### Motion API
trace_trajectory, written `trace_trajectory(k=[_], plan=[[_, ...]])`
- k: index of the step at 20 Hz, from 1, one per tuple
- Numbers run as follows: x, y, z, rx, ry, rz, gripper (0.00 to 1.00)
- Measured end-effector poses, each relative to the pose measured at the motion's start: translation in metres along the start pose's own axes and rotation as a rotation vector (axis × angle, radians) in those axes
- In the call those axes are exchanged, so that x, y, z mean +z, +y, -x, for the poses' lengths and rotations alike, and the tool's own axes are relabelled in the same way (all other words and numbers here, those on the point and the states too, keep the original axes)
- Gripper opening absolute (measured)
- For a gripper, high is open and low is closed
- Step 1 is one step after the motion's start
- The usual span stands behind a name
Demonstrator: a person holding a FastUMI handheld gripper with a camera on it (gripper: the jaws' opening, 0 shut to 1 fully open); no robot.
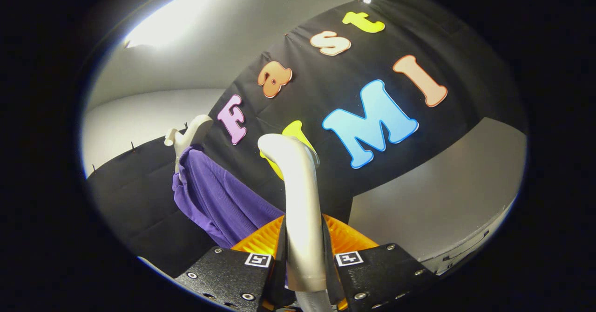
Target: Iron the clothes twice with a garment steamer, once on the left side and once on the right side.
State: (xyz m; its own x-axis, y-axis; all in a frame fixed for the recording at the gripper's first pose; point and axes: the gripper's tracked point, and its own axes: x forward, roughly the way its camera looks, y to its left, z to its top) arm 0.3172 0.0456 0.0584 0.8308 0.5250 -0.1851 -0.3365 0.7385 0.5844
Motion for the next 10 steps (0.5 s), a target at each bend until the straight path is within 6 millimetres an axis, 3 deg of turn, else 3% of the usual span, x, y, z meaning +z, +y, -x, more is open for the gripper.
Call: trace_trajectory(k=[10], plan=[[-0.01,0.098,0.009,-0.007,-0.148,0.195,0.36]])
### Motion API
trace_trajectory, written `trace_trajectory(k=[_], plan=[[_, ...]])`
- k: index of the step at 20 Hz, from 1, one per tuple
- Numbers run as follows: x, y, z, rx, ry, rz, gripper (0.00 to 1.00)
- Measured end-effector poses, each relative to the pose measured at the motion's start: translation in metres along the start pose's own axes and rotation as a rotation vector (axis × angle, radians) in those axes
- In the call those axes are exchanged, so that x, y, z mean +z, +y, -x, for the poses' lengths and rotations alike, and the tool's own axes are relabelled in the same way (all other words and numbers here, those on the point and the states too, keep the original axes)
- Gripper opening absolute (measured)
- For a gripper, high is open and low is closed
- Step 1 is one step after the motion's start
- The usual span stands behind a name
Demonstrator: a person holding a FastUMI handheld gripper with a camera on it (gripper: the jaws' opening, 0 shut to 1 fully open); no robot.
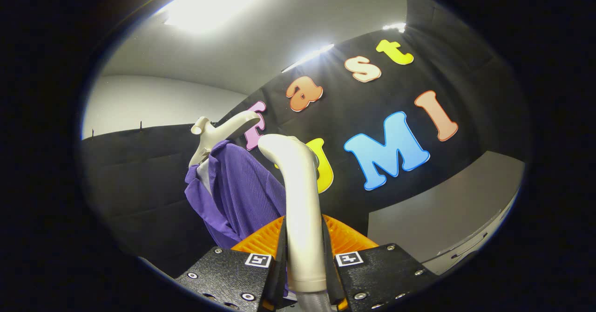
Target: Iron the clothes twice with a garment steamer, once on the left side and once on the right side.
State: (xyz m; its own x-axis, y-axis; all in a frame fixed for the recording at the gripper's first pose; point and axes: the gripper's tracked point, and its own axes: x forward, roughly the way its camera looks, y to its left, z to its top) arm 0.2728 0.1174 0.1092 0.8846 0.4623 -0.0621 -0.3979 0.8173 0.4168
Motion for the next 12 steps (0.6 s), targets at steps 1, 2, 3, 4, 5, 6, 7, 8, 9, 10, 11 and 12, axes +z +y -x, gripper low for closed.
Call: trace_trajectory(k=[1,2,3,4,5,6,7,8,9,10,11,12], plan=[[0.0,0.012,0.0,0.004,-0.015,0.019,0.36],[-0.002,0.024,0.0,0.011,-0.02,0.04,0.36],[-0.004,0.035,-0.002,0.014,-0.025,0.062,0.36],[-0.007,0.043,-0.005,0.01,-0.033,0.088,0.36],[-0.009,0.051,-0.008,0.004,-0.039,0.121,0.36],[-0.01,0.06,-0.011,0.0,-0.055,0.153,0.36],[-0.012,0.071,-0.014,0.001,-0.068,0.181,0.36],[-0.014,0.083,-0.016,0.008,-0.08,0.206,0.36],[-0.017,0.092,-0.018,0.011,-0.092,0.227,0.36],[-0.021,0.099,-0.021,0.008,-0.096,0.248,0.36],[-0.026,0.106,-0.022,0.003,-0.103,0.267,0.36],[-0.029,0.111,-0.024,-0.005,-0.11,0.282,0.36]])
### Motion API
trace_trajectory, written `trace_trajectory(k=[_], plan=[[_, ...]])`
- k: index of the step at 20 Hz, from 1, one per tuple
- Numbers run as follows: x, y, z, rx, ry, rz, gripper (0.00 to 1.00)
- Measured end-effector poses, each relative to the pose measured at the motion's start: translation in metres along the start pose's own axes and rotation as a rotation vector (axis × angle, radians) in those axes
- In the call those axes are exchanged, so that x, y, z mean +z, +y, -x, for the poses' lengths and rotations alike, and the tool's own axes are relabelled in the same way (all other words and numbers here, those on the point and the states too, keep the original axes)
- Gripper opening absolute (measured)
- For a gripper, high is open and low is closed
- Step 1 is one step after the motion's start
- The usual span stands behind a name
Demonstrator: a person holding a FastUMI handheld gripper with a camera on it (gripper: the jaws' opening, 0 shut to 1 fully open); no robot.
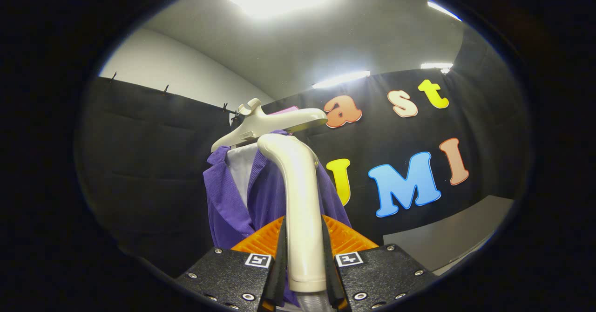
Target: Iron the clothes twice with a garment steamer, once on the left side and once on the right side.
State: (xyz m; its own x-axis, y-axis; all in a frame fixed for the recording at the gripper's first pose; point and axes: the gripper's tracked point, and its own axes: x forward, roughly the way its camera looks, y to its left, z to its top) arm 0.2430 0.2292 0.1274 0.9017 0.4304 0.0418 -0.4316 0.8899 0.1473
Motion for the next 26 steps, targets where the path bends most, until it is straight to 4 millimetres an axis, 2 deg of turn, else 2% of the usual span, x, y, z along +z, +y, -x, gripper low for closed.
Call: trace_trajectory(k=[8,15,18,26], plan=[[-0.028,0.013,-0.002,-0.069,-0.02,0.119,0.36],[-0.07,0.012,0.008,-0.057,0.053,0.142,0.36],[-0.088,0.015,0.027,-0.046,0.089,0.137,0.36],[-0.14,0.013,0.052,-0.053,0.189,0.136,0.36]])
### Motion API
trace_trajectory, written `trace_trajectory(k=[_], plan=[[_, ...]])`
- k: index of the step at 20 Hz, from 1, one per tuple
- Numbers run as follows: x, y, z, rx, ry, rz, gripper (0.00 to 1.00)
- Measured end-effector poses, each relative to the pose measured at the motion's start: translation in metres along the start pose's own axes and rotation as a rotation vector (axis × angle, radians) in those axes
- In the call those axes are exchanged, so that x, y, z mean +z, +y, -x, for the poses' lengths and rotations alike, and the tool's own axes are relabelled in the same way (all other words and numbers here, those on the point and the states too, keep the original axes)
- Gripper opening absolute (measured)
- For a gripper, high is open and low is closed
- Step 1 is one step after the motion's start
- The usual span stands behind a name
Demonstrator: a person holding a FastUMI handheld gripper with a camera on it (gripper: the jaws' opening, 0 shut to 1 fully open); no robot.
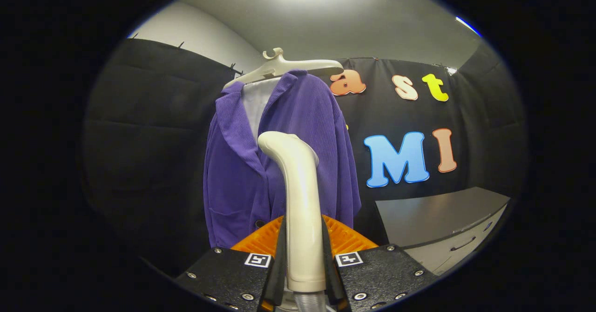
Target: Iron the clothes twice with a garment steamer, once on the left side and once on the right side.
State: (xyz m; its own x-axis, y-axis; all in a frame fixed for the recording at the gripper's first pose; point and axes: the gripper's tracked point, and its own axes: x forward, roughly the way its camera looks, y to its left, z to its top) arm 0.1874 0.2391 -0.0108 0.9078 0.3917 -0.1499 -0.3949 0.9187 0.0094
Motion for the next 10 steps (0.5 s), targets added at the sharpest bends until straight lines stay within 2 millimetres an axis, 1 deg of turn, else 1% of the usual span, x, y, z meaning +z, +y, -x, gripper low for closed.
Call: trace_trajectory(k=[3,5,10], plan=[[-0.019,0.001,0.006,0.003,0.034,0.002,0.36],[-0.028,0.0,0.009,0.0,0.052,-0.002,0.36],[-0.06,-0.001,0.023,-0.002,0.103,-0.002,0.36]])
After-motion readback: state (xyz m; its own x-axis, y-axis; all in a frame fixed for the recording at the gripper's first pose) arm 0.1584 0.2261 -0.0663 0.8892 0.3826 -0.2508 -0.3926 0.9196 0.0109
